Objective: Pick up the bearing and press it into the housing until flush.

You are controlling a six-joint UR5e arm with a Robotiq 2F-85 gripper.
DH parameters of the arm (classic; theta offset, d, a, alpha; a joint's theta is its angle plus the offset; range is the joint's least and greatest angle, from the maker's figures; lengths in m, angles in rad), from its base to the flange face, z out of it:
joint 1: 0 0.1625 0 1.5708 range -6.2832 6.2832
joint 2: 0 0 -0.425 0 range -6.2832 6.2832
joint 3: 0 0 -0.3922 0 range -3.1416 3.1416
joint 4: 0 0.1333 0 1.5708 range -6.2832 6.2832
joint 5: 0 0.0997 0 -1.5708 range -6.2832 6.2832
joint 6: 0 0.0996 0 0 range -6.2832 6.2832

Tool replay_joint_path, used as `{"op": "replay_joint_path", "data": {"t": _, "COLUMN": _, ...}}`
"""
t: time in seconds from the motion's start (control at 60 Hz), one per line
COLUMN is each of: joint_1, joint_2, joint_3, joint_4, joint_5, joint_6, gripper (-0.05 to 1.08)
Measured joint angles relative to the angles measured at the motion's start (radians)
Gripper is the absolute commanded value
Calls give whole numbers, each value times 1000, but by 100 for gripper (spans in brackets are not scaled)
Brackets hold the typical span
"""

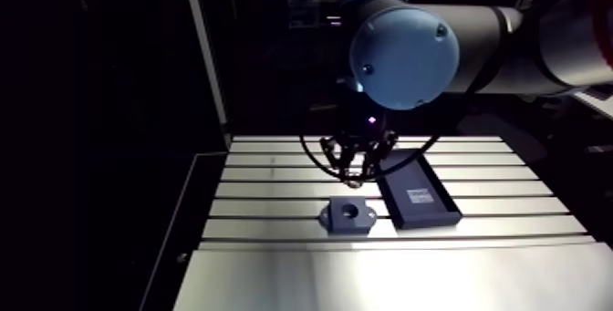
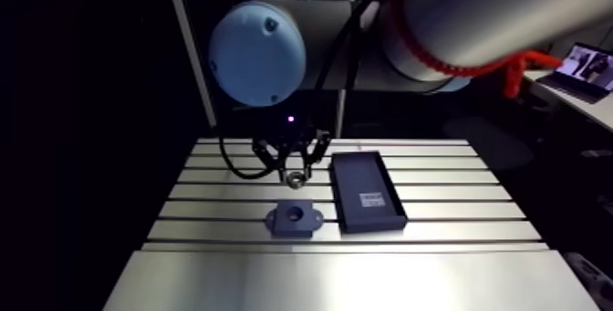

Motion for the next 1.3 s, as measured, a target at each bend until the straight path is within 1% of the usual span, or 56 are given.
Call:
{"op": "replay_joint_path", "data": {"t": 0.533, "joint_1": 1, "joint_2": 1, "joint_3": 44, "joint_4": -44, "joint_5": 8, "joint_6": -7, "gripper": 64}}
{"op": "replay_joint_path", "data": {"t": 0.95, "joint_1": 5, "joint_2": 10, "joint_3": 58, "joint_4": -53, "joint_5": 8, "joint_6": -10, "gripper": 64}}
{"op": "replay_joint_path", "data": {"t": 1.3, "joint_1": 3, "joint_2": 30, "joint_3": 62, "joint_4": -66, "joint_5": 8, "joint_6": -9, "gripper": 64}}
